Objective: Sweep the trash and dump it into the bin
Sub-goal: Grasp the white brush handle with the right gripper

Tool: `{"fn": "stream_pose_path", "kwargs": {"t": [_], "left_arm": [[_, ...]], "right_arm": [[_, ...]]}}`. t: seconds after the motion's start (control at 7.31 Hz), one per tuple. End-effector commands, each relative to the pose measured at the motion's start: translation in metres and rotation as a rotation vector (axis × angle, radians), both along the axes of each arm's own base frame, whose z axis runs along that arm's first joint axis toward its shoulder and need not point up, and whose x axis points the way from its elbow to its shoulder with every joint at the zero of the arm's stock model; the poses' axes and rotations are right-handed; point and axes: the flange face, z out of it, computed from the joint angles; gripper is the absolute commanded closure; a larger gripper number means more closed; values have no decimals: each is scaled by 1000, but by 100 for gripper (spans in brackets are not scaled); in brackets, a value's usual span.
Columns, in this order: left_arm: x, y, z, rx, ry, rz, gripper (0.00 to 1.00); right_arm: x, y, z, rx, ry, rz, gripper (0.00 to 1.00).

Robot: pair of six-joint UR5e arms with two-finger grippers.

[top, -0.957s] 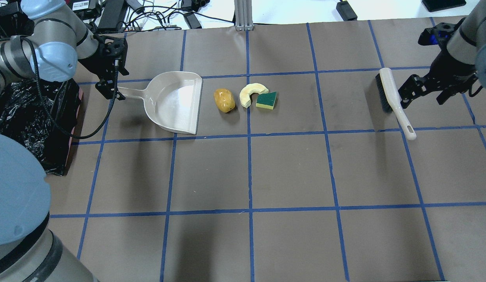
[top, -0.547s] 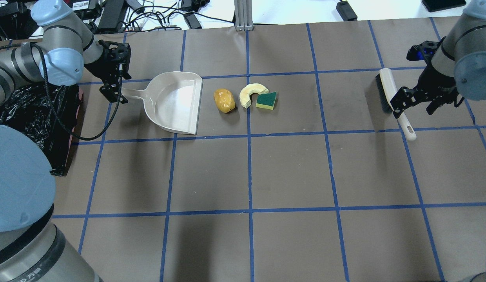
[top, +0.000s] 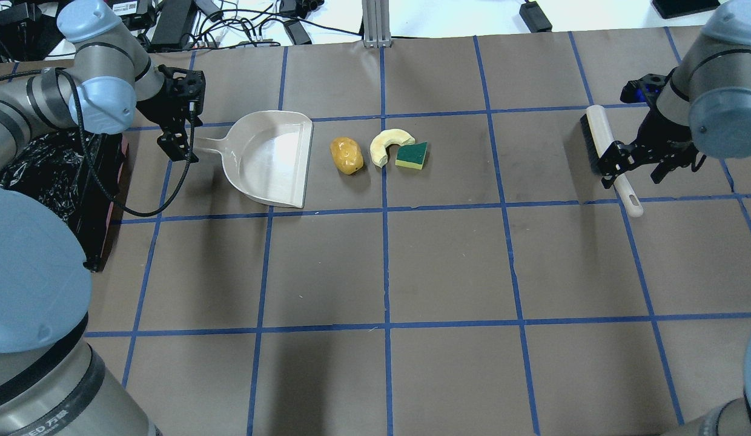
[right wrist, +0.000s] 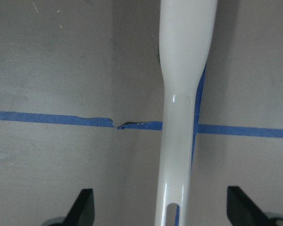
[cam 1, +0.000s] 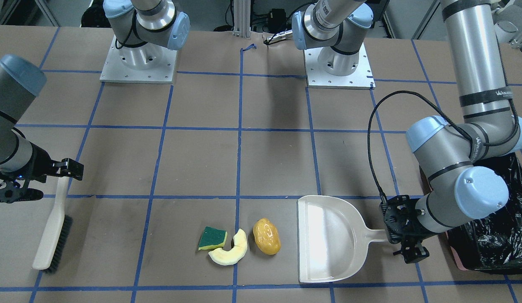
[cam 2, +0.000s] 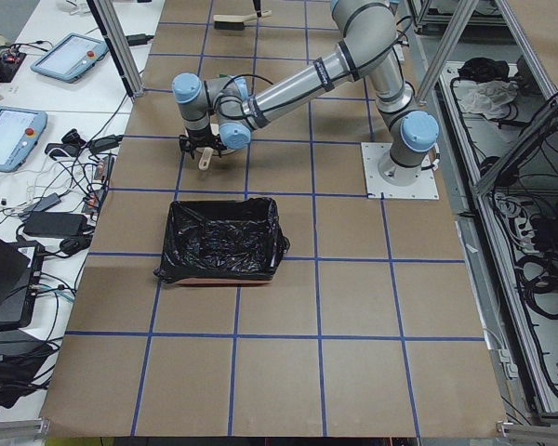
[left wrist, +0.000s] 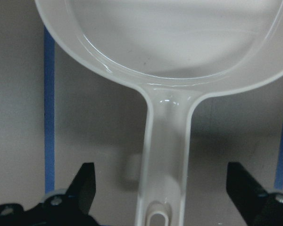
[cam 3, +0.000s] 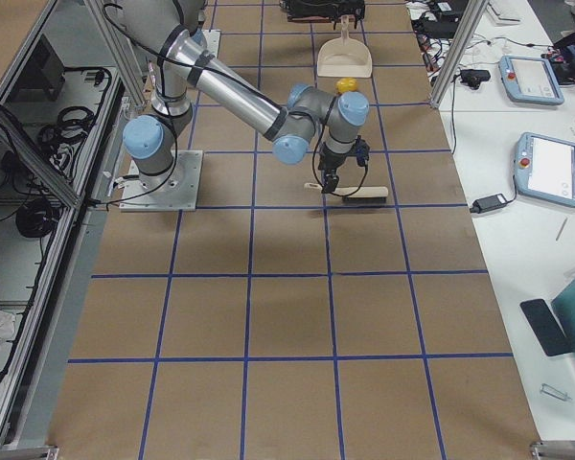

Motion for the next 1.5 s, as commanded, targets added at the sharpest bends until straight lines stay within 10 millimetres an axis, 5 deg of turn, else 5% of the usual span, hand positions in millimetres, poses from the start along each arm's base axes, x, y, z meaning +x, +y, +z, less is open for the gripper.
{"fn": "stream_pose_path", "kwargs": {"t": [0.0,0.55,0.96,1.37], "left_arm": [[-3,0,0,2,-9,-3,12],[2,1,0,14,-74,-20,79],[-2,1,1,11,-76,-24,81],[-52,3,5,15,-154,-90,82]], "right_arm": [[-1,-3,-11,10,-2,-2,5],[-21,0,-18,25,-8,-48,21],[-19,2,-20,34,-17,-123,30],[-19,1,-21,29,-17,-122,40]]}}
